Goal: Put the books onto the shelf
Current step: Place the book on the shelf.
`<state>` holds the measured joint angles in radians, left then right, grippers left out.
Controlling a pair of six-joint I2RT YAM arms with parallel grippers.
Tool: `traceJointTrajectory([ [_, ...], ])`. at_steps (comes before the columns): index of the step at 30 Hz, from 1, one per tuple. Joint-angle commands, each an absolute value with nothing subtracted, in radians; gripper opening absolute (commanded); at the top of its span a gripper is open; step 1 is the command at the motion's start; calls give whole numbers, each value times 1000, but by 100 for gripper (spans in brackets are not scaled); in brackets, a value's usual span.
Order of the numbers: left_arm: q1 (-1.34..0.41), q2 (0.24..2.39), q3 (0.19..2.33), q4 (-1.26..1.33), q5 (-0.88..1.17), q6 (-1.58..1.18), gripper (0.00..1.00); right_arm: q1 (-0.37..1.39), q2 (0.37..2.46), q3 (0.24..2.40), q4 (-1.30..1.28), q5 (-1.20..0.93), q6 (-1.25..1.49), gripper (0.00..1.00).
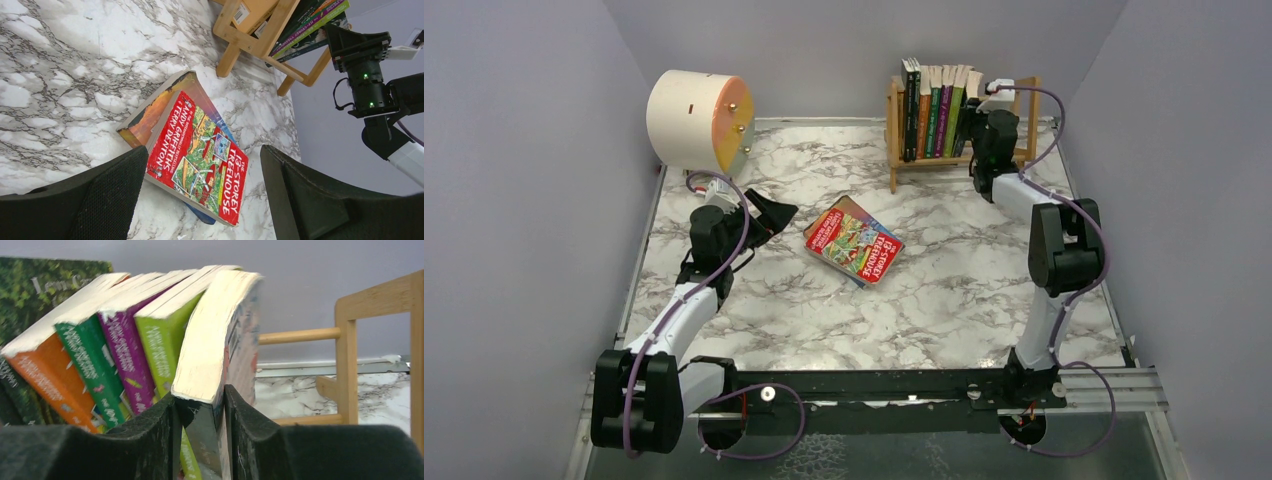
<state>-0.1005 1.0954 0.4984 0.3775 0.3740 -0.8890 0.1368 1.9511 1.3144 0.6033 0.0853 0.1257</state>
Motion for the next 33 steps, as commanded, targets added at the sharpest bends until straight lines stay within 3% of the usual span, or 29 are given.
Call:
traceJointTrajectory([
  [1,-105,1077,488,408,371,-893,76,141,1993,1382,534,154,126,22],
  [3,-106,1077,486,408,368,-892,76,141,1998,1397,522,167,121,11],
  [6,-106,1079,487,409,368,-893,76,141,1998,1405,525,170,112,6],
  [10,-105,1081,486,408,367,-890,76,141,1996,1437,510,173,85,5],
  [25,-105,1093,488,408,364,-890,76,138,2159,1922,104,117,-21,4],
  [33,-106,1104,490,409,360,-889,76,133,2154,1937,69,89,-20,2],
])
